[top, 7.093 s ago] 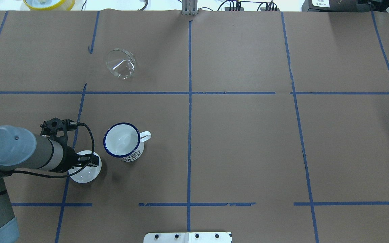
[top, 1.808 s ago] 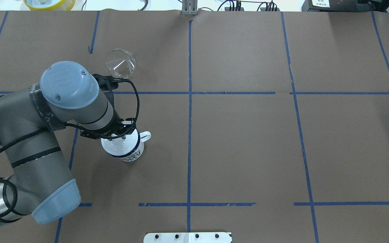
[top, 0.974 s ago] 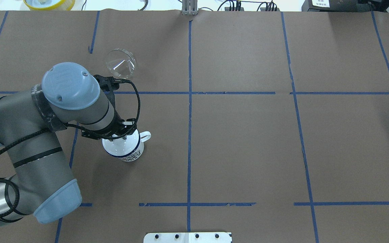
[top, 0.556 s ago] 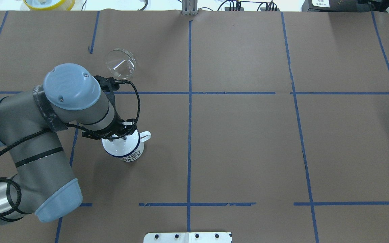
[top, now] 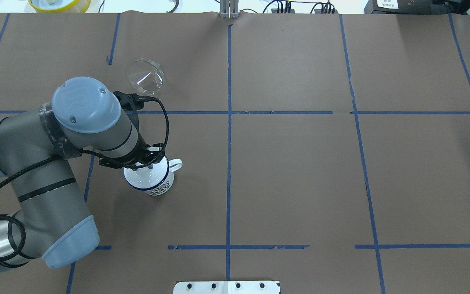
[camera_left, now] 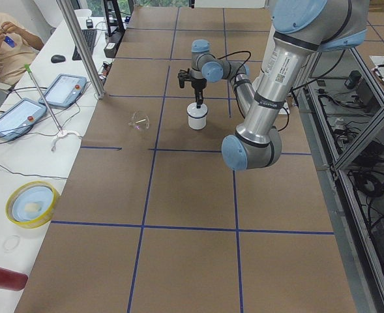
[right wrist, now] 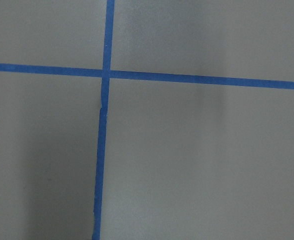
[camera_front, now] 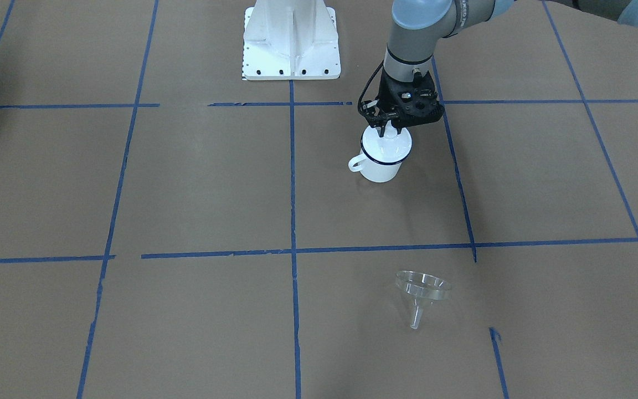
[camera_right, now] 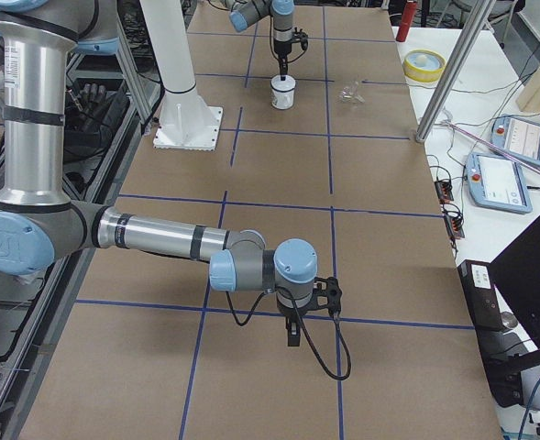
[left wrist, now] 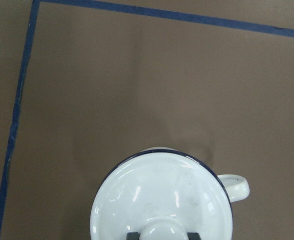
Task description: Remove funnel from cup
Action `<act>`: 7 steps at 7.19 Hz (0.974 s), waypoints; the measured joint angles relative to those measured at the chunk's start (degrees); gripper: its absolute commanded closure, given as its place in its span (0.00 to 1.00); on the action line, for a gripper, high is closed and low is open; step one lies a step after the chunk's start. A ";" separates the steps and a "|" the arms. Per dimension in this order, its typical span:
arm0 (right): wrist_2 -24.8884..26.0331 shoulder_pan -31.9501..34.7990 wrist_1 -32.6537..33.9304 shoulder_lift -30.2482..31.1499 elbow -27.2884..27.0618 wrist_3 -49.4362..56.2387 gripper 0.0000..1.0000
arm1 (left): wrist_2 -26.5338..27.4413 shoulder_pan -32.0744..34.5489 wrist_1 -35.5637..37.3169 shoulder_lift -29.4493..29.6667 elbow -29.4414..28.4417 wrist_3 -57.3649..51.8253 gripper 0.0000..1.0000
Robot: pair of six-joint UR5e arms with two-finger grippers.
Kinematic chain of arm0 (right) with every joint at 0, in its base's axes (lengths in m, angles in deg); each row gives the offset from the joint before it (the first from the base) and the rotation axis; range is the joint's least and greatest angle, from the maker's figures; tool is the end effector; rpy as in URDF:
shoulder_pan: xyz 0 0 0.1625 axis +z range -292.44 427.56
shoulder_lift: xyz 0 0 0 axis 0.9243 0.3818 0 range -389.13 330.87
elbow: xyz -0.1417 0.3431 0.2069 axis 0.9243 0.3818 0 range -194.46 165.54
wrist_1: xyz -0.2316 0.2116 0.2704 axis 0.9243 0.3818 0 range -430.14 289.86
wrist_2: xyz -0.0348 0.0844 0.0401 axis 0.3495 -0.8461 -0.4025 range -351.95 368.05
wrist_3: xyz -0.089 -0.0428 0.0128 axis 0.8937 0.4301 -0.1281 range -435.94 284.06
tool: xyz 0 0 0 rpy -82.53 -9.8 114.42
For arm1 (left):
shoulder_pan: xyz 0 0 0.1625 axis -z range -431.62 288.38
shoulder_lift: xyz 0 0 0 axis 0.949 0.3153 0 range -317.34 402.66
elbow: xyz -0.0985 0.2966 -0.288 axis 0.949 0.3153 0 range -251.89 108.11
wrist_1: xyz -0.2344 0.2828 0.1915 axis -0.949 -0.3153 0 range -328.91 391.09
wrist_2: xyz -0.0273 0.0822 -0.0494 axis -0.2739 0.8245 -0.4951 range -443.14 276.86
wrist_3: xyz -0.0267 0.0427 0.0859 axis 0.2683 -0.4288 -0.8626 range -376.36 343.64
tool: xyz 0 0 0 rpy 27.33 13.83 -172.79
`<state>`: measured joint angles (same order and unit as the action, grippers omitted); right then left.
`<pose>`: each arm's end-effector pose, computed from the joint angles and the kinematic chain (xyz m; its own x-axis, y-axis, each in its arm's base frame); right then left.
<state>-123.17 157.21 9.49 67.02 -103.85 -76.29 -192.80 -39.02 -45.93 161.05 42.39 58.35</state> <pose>0.0649 -0.4485 0.6997 0.7520 -0.0399 0.6579 0.0014 0.9983 0.0589 0.4320 -0.3947 0.2330 0.7114 -0.1602 -0.6843 0.1439 0.9862 -0.0813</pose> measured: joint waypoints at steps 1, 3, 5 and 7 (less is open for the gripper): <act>0.00 0.00 0.00 0.00 0.00 0.00 0.00 | 0.03 0.00 0.01 0.00 0.00 0.00 0.12; 0.00 0.00 0.00 0.00 0.00 0.00 0.00 | 0.08 0.09 -0.03 -0.01 0.15 0.00 0.00; 0.00 0.00 0.00 0.00 0.00 0.00 0.00 | -0.04 2.38 -1.28 -1.89 1.88 -3.65 0.00; 0.00 0.00 0.00 0.00 0.00 0.00 0.00 | -3.30 10.71 -9.45 -11.29 5.03 -17.60 0.00</act>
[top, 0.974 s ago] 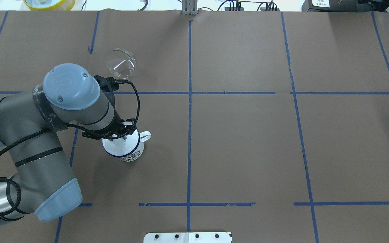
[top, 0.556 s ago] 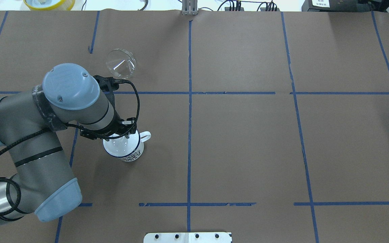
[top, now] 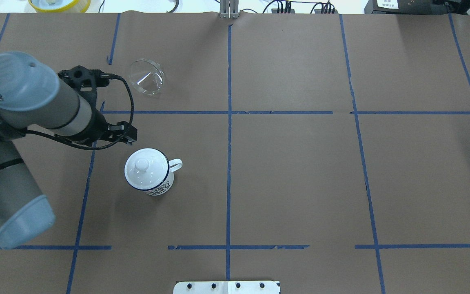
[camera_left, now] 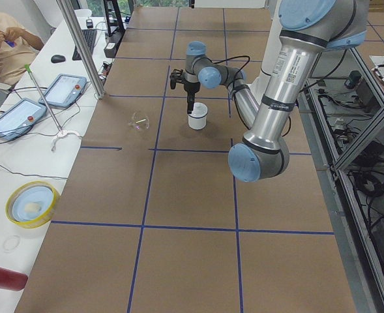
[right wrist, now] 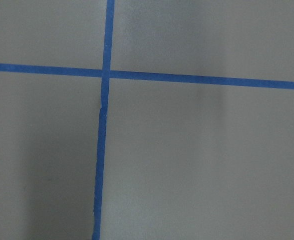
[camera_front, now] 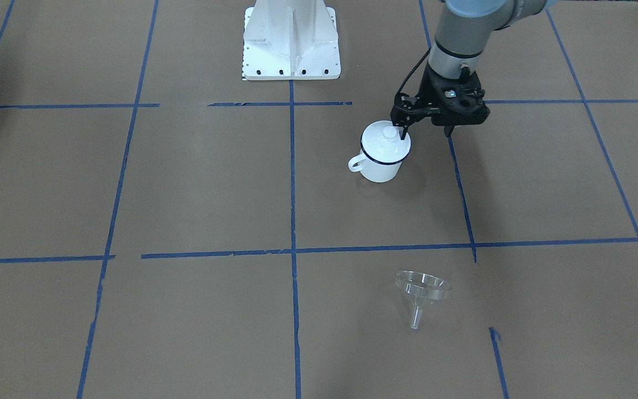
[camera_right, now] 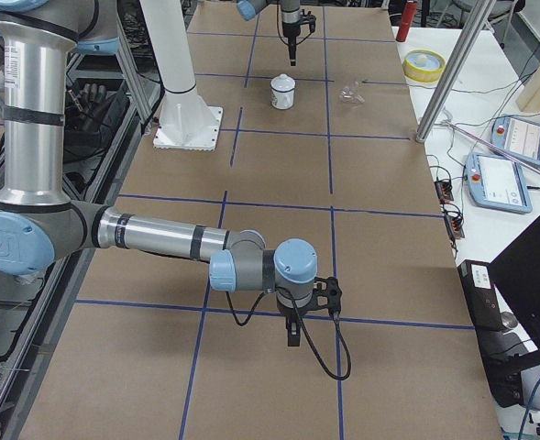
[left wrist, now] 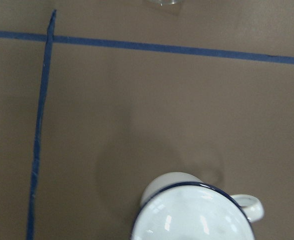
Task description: Remove funnel from cup
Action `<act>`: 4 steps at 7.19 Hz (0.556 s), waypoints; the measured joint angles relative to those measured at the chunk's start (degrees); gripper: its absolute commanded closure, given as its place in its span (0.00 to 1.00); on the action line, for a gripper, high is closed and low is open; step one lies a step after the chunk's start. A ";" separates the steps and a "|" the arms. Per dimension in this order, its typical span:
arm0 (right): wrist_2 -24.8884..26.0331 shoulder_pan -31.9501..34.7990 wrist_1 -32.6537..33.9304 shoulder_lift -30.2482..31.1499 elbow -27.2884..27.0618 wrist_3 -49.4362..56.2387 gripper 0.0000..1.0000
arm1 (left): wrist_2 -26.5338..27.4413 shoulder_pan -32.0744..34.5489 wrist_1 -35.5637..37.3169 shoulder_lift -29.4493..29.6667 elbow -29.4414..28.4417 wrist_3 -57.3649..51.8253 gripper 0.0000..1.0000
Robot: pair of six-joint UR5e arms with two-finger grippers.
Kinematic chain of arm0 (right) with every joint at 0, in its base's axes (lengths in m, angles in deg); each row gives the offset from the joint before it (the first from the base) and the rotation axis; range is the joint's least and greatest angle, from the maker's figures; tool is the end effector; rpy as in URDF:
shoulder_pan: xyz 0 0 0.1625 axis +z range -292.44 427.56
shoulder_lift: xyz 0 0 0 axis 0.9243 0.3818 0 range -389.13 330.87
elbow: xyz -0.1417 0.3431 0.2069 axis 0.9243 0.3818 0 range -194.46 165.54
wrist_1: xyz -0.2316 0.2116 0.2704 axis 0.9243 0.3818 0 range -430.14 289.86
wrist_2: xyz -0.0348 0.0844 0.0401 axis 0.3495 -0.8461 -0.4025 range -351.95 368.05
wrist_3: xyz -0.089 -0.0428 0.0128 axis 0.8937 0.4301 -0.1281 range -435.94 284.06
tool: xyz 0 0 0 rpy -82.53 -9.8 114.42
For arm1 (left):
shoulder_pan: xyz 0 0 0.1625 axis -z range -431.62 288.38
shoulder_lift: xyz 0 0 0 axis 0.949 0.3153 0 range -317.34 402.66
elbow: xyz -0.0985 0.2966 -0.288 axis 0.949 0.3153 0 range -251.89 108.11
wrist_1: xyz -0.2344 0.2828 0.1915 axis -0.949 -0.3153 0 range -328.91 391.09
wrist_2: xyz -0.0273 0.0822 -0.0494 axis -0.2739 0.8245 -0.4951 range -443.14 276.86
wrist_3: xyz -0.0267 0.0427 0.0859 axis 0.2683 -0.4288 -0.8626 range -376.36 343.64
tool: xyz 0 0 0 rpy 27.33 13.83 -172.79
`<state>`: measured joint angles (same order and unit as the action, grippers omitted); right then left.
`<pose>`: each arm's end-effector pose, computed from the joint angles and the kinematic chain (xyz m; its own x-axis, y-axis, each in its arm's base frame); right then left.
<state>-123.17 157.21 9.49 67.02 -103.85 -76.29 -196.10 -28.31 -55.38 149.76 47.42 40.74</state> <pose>0.0649 -0.4485 0.6997 0.7520 -0.0399 0.6579 0.0014 0.9983 0.0589 0.3215 -0.4329 0.2840 0.6859 0.0408 -0.7266 0.0786 0.9884 0.1296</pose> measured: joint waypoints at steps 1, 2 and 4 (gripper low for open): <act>0.00 0.00 0.00 0.00 0.00 0.00 0.00 | -4.20 6.61 -4.69 -6.12 0.35 -10.26 0.00; 0.00 0.00 0.00 0.00 0.00 0.00 0.00 | -8.22 14.42 -7.26 -12.04 -0.10 -22.83 0.00; 0.00 0.00 0.00 0.00 0.00 0.00 0.00 | -15.88 31.89 -8.27 -19.63 -6.10 -45.00 0.00</act>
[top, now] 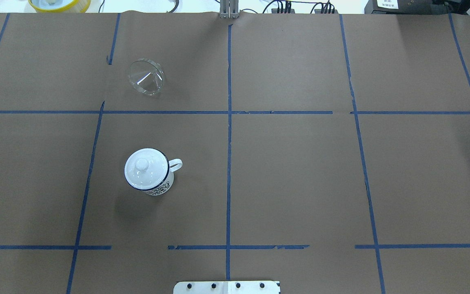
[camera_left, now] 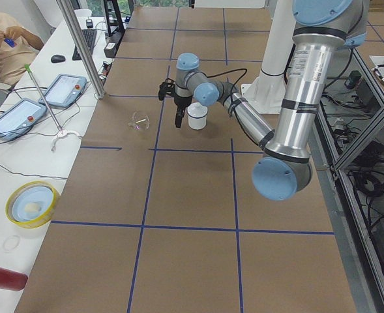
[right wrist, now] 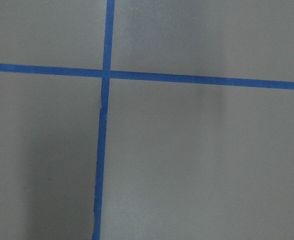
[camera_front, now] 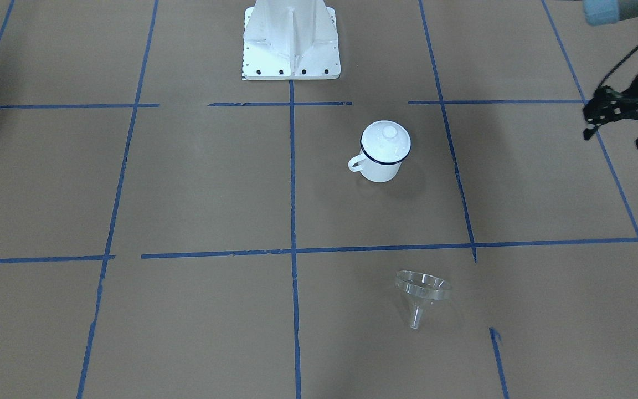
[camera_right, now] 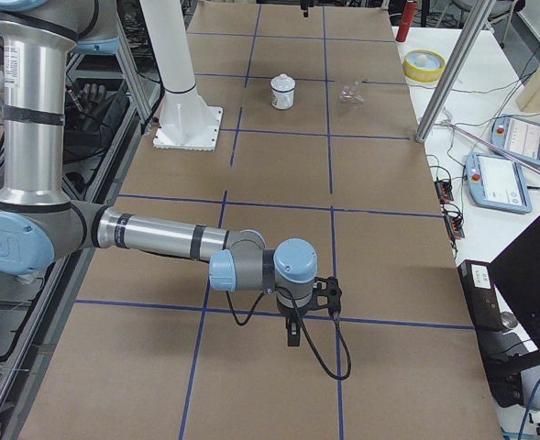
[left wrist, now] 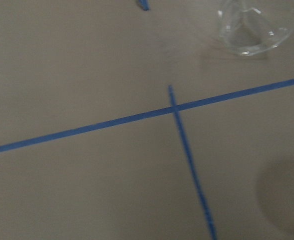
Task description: Remove funnel from cup
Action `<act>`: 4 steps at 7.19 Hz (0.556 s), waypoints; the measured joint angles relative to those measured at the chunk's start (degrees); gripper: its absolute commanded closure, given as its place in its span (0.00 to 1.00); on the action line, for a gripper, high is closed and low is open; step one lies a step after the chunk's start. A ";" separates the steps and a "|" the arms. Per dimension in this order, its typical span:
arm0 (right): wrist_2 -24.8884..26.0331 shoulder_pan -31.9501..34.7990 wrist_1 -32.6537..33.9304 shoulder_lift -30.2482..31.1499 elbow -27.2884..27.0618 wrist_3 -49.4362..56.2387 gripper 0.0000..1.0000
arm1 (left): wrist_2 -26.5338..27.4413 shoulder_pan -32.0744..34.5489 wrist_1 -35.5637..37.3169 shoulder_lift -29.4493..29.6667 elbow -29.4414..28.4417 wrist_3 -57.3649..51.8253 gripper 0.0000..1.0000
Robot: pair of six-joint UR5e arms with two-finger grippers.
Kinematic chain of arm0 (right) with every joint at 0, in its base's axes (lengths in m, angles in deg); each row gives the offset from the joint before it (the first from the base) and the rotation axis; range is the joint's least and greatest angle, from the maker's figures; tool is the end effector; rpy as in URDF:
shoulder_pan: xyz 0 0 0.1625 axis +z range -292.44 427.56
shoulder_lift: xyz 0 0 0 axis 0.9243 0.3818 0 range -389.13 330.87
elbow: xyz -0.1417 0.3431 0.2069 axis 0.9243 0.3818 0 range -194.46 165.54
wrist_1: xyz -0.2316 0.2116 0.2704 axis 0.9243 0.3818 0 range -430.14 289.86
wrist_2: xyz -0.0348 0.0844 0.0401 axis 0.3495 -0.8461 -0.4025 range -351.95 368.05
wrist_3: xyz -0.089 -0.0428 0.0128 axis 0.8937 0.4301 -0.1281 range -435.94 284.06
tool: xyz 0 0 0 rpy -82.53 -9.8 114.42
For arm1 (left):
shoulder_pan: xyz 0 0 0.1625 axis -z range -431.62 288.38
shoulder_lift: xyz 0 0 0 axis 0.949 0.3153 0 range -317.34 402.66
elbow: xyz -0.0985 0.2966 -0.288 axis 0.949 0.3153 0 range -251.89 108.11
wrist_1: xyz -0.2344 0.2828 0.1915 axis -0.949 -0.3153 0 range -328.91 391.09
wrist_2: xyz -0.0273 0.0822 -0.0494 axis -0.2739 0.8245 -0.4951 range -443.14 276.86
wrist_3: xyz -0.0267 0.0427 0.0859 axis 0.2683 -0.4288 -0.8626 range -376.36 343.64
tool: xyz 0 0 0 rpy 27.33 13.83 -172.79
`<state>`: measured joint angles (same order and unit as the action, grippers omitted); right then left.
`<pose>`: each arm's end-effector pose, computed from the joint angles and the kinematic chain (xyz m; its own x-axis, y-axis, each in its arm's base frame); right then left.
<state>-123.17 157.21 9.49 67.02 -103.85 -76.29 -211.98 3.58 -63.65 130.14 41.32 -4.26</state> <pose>0.0649 -0.4485 0.6997 0.7520 -0.0399 0.6579 0.0014 0.9983 0.0589 0.0520 -0.4740 0.4758 0.7175 0.2661 -0.6438 -0.0821 0.9500 0.3011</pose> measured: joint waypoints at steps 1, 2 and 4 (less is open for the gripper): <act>0.00 0.00 0.00 0.00 -0.01 0.00 0.00 | -4.64 6.39 0.06 -2.20 -4.53 -6.19 0.00; 0.00 0.00 0.00 0.00 -0.03 0.00 0.00 | -8.33 10.75 -0.04 -4.17 -8.23 -9.06 0.00; 0.00 0.00 0.00 0.00 -0.02 0.00 0.00 | -10.85 17.01 -0.17 -6.41 -11.64 -10.50 0.00</act>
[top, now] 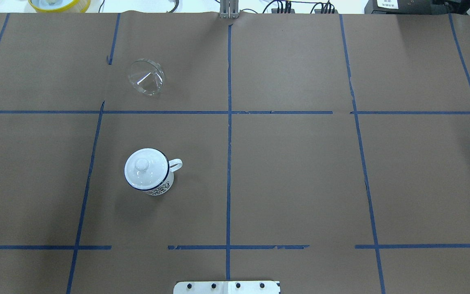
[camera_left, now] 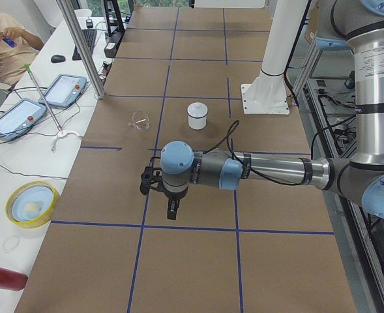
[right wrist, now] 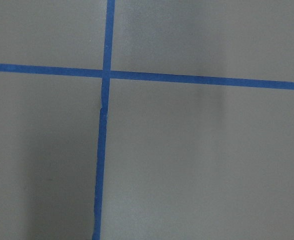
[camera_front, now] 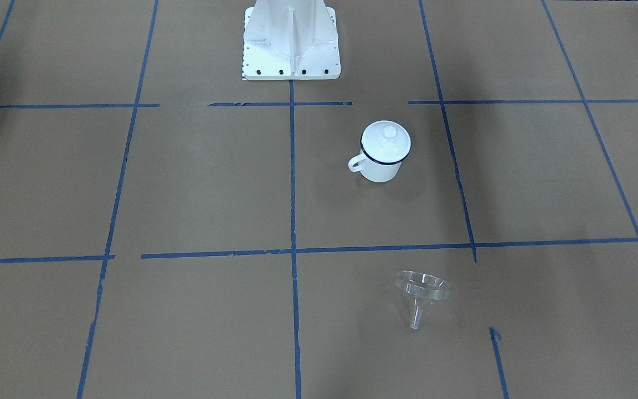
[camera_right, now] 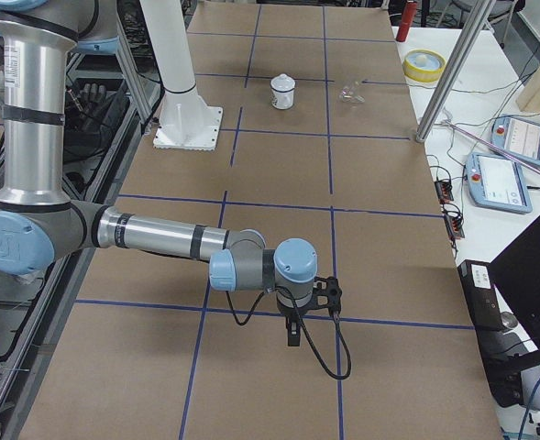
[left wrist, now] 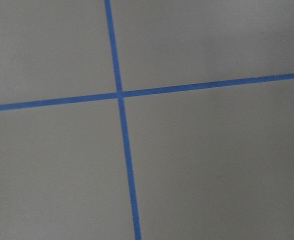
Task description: Remove funnel from cup
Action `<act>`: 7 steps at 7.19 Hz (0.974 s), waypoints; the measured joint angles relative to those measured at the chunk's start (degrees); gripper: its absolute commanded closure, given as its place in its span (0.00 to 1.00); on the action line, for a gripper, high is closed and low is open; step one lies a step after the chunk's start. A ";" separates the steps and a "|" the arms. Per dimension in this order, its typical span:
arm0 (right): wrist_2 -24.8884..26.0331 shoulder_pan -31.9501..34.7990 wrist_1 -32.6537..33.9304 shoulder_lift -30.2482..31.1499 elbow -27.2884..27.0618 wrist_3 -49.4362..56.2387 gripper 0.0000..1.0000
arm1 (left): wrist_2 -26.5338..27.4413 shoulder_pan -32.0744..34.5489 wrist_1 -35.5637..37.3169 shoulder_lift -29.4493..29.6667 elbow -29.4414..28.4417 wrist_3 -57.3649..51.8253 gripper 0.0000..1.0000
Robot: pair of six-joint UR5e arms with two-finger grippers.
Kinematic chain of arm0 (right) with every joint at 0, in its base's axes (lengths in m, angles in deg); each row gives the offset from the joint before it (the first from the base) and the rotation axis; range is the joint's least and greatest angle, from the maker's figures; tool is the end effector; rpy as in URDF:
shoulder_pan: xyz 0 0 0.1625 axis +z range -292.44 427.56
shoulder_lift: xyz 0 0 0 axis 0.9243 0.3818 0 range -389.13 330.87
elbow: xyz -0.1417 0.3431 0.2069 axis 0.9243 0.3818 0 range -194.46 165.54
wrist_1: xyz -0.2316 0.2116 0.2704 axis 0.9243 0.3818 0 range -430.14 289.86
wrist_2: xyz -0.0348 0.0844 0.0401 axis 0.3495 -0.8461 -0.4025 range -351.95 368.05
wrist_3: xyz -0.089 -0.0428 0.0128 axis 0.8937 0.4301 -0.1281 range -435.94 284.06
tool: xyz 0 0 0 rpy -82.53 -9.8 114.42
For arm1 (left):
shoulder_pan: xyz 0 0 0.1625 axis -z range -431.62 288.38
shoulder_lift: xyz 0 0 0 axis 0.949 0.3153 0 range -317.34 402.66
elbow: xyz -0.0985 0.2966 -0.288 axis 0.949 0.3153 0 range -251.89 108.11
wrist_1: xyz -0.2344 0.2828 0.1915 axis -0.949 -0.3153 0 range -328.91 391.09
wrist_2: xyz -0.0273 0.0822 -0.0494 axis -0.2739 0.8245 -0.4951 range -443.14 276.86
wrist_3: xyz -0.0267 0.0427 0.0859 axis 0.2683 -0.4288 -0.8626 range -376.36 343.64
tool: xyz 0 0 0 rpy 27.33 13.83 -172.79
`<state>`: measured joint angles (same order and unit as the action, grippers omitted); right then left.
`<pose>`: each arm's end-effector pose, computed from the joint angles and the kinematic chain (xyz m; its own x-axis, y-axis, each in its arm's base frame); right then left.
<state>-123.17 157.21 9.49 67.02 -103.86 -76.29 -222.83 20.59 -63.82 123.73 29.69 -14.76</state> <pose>0.0649 -0.4485 0.6996 0.7520 -0.0400 0.6579 0.0014 0.9983 0.0590 -0.0740 -0.4306 0.6150 0.6490 0.0476 -0.7593 0.0564 0.9923 0.1104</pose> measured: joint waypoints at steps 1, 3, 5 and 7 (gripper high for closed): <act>0.00 0.00 0.00 0.00 0.01 0.00 0.00 | -0.06 1.14 0.04 -0.28 -0.52 -0.02 0.00; 0.00 0.00 0.00 0.00 0.02 0.00 0.00 | 0.13 1.65 0.07 -0.20 -0.91 0.07 0.00; 0.00 0.00 0.00 0.00 0.01 0.00 0.00 | 0.20 1.66 0.08 0.05 -0.52 0.14 0.00; 0.00 0.00 0.00 0.00 0.02 0.00 0.00 | 0.21 1.73 0.08 -0.21 -0.57 0.10 0.00</act>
<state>-123.17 157.21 9.49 67.02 -103.85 -76.29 -222.62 22.32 -63.74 123.52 29.12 -14.66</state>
